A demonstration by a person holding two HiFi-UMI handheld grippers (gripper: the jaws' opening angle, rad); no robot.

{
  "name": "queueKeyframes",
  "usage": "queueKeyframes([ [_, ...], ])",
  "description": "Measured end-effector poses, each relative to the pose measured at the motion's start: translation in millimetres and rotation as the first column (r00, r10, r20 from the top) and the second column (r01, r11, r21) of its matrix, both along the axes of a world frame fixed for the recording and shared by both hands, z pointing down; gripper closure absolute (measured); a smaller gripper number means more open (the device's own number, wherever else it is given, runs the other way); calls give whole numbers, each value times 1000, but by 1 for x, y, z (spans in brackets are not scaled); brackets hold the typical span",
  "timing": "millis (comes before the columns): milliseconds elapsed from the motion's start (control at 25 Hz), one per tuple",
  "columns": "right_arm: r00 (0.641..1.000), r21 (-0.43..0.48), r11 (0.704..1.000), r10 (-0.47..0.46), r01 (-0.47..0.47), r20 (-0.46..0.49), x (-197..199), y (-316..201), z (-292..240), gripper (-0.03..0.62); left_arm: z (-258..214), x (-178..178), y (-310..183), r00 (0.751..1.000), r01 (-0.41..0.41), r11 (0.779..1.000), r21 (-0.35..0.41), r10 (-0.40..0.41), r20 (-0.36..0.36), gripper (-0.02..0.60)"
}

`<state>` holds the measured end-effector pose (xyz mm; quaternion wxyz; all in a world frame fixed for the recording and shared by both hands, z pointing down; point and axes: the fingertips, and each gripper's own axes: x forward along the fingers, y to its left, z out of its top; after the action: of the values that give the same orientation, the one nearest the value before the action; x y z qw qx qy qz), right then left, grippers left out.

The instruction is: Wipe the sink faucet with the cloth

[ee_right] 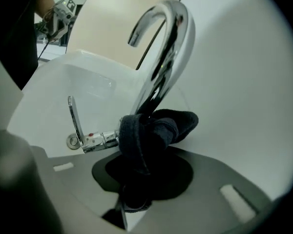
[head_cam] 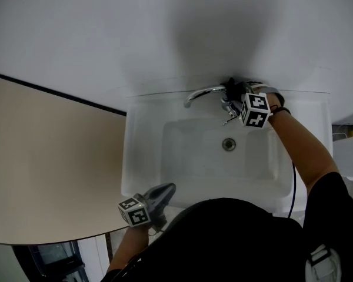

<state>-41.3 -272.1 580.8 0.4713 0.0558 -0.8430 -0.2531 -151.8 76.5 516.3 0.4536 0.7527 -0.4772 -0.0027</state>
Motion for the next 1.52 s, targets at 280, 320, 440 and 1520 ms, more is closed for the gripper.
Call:
queueKeyframes([
  [280, 997, 41, 998, -51, 53, -50, -8, -7, 10, 516, 4, 9, -6, 1000, -14, 1000, -6, 13, -17, 581],
  [320, 995, 36, 998, -46, 49, -86, -10, -9, 20, 516, 3, 11, -7, 1000, -17, 1000, -4, 17, -17, 581],
  [440, 984, 46, 998, -35, 43, -172, -11, -11, 40, 517, 1, 14, -8, 1000, -22, 1000, 3, 22, -16, 581],
  [1520, 976, -80, 986, -154, 144, -155, 9, 66, 8, 516, 0, 6, 0, 1000, 1, 1000, 18, -1, -19, 581],
])
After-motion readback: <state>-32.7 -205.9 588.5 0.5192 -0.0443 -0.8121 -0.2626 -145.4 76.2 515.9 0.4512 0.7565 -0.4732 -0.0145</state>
